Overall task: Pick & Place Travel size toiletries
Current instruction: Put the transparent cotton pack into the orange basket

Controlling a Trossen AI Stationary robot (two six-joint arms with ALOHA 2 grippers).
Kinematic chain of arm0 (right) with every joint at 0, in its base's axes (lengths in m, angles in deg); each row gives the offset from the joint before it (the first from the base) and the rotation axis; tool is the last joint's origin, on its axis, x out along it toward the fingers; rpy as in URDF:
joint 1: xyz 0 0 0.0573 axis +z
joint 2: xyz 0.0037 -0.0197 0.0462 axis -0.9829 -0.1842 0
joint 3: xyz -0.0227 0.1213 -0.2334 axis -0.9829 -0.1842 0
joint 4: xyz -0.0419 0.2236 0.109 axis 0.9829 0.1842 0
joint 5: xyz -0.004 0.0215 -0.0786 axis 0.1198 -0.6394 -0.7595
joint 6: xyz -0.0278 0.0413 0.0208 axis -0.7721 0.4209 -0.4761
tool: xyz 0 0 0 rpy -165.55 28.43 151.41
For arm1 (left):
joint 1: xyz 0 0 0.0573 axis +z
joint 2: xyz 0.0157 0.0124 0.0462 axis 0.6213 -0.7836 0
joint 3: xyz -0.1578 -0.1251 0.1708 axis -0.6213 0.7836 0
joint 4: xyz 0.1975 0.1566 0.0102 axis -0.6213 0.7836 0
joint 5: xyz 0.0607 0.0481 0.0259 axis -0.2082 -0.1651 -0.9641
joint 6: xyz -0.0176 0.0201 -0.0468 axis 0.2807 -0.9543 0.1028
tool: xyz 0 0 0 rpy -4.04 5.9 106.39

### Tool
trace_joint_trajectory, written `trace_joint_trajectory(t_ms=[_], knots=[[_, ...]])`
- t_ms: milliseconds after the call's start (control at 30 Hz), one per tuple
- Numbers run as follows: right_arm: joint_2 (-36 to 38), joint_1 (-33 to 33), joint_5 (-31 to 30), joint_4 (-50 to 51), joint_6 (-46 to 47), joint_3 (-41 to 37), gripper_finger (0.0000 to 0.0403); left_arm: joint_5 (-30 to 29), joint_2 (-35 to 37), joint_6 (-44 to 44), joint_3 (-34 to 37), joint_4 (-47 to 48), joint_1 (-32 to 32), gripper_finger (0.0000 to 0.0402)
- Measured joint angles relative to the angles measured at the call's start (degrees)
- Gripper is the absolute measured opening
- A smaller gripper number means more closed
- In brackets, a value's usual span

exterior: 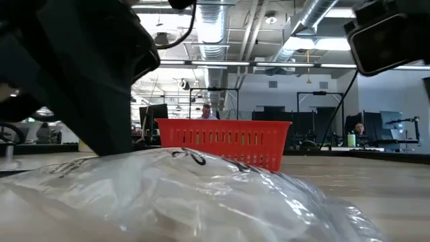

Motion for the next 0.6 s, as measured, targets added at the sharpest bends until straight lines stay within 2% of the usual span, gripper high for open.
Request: trace_joint_trajectory(t_ms=[300, 600], knots=[[0.02, 5.95, -11.45, -2.07, 9.66, 0.0, 0.019, 5.13, 0.04, -1.05, 0.17, 2.06, -2.32, 0.0001], [0.02, 7.26, -14.22, -1.45, 16.86, 0.0, 0.0189, 7.04, 0.09, -5.72, 0.17, -0.43, -2.5, 0.0001]])
